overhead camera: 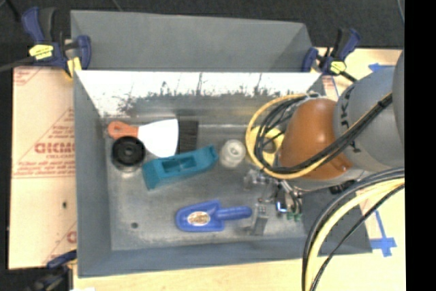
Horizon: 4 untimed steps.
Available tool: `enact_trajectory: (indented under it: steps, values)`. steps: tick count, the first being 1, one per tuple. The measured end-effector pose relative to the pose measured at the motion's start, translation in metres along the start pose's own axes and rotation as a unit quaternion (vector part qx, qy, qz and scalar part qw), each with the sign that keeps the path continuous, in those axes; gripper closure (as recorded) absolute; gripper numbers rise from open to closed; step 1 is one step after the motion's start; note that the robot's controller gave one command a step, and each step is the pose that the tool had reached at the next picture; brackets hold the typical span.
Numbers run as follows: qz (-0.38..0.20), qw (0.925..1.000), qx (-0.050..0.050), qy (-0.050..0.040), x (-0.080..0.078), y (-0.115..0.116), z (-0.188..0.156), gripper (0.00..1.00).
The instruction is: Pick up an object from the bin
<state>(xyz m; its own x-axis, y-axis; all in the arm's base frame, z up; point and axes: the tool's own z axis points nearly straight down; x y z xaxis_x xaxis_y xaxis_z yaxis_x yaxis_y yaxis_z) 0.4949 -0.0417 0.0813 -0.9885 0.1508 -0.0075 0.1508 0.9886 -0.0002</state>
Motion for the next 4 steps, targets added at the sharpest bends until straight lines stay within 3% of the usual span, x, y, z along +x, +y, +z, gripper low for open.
enact_trajectory:
  steps: [1,2,3,4]
  values:
    - [0.001,1.0,0.001,0.0009,0.001,0.035,0.002,0.0]
    - [-0.103,0.9947,0.0,0.0016,0.004,0.05,0.002,0.0]
    - [-0.061,0.9981,0.0,-0.0017,0.033,0.079,0.007,1.0]
    - [-0.061,0.9981,0.001,-0.0017,0.033,0.079,0.007,1.0]
